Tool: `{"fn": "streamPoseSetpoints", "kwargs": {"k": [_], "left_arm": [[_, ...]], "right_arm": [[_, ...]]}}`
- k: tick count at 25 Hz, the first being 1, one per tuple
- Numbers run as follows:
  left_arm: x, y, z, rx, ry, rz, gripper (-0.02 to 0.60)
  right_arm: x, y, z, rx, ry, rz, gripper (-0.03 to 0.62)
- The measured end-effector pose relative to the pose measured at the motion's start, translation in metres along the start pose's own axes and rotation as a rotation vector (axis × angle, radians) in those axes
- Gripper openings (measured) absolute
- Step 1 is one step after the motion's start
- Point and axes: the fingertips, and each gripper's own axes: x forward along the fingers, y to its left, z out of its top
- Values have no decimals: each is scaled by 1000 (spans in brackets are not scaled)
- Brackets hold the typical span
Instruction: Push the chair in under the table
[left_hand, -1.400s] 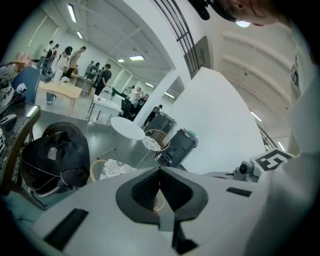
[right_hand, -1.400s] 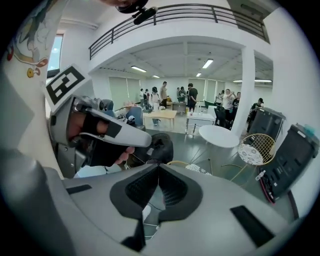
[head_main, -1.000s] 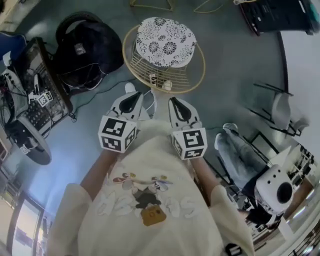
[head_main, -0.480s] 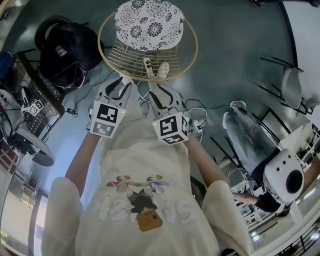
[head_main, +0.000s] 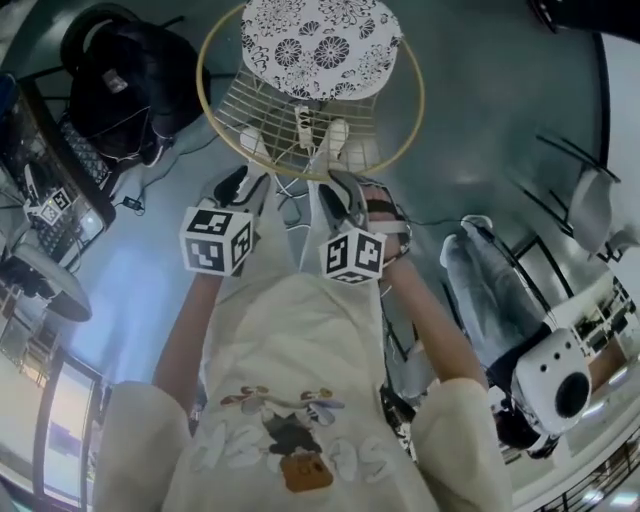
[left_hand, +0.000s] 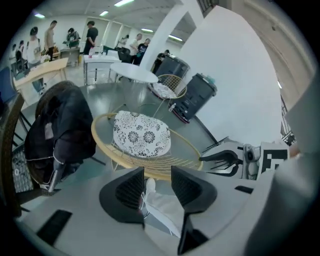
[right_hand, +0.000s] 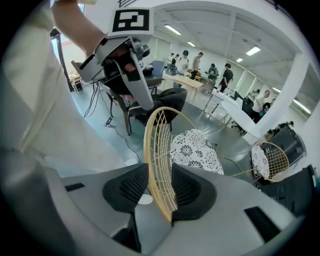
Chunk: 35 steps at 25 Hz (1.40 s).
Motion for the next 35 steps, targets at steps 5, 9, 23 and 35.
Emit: {"fn": "streamPoseSetpoints", "kwargs": {"k": [5, 9, 23, 35], "left_arm": [[21, 18, -15, -158, 15, 24, 150], [32, 19, -18, -259, -14, -10, 150], [42, 24, -7, -355, -87, -44, 150], [68, 13, 29, -357, -128, -50, 150]], "right_arm": [[13, -2, -13, -108, -6, 23, 130], [18, 6, -17, -161, 19, 43, 132], [36, 0, -26, -367, 43, -41, 72], [41, -53, -40, -450, 85, -76, 72]]}}
